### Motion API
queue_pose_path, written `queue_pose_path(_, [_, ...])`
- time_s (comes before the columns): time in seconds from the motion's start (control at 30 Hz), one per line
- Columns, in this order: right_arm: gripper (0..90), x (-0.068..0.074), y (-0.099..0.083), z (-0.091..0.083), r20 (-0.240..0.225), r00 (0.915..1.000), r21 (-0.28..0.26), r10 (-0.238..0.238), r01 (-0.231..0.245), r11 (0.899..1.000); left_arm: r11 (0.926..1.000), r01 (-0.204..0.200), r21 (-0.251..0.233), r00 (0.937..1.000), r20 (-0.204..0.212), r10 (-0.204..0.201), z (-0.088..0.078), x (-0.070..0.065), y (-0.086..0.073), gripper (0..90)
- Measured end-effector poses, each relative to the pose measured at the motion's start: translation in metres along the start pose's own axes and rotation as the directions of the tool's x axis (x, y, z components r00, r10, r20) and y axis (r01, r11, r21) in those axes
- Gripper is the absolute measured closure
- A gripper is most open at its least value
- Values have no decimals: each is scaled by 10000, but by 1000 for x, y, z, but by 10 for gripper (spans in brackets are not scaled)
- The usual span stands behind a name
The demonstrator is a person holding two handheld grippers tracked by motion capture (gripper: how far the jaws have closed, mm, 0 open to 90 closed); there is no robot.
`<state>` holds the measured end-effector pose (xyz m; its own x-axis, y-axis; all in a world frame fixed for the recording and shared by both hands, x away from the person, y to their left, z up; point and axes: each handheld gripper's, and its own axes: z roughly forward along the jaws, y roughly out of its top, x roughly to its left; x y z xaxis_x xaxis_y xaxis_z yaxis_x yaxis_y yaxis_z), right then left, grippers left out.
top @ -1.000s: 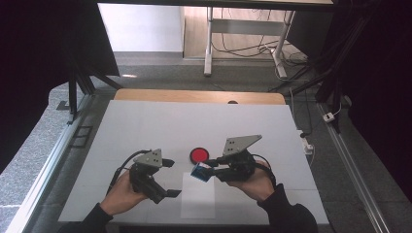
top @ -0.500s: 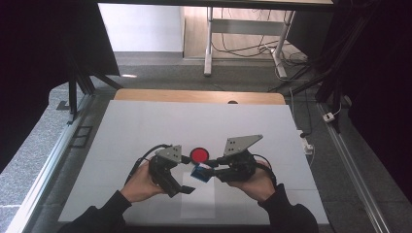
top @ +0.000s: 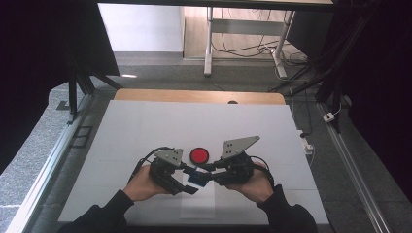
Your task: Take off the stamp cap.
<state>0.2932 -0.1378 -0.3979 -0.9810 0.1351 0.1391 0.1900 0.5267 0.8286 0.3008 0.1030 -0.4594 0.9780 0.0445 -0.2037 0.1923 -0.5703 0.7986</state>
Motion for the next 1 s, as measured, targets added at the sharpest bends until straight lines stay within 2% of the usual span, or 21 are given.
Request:
queue_pose_path(0.23, [715, 1, 1, -1, -104, 9999, -34, -60, 60, 10000, 9997, 132, -202, 9995, 297, -126, 1, -1, 0, 538])
queue_pose_path(0.33, [715, 1, 1, -2, -170, 9998, -62, -59, 58, 10000, 9993, 164, -322, 9990, 431, -150, 1, -1, -1, 578])
queue_pose_path(0.53, [715, 1, 1, -2, -193, 9998, -30, -60, 59, 10000, 9976, 325, -606, 9974, 662, -284, 1, 0, -3, 613])
queue_pose_path(0.63, [715, 1, 1, -3, -191, 9998, -47, -70, 69, 10000, 9969, 333, -718, 9964, 802, -275, 1, 1, -4, 653])
queue_pose_path(0.97, [715, 0, 2, -5, -480, 9988, -292, 29, -43, 9996, 9924, 372, -1172, 9918, 1257, -224, -2, 2, -6, 685])
queue_pose_path(1.0, [715, 0, 2, -6, -523, 9986, -352, 88, -106, 9993, 9915, 532, -1188, 9899, 1367, -367, -2, 2, -6, 686])
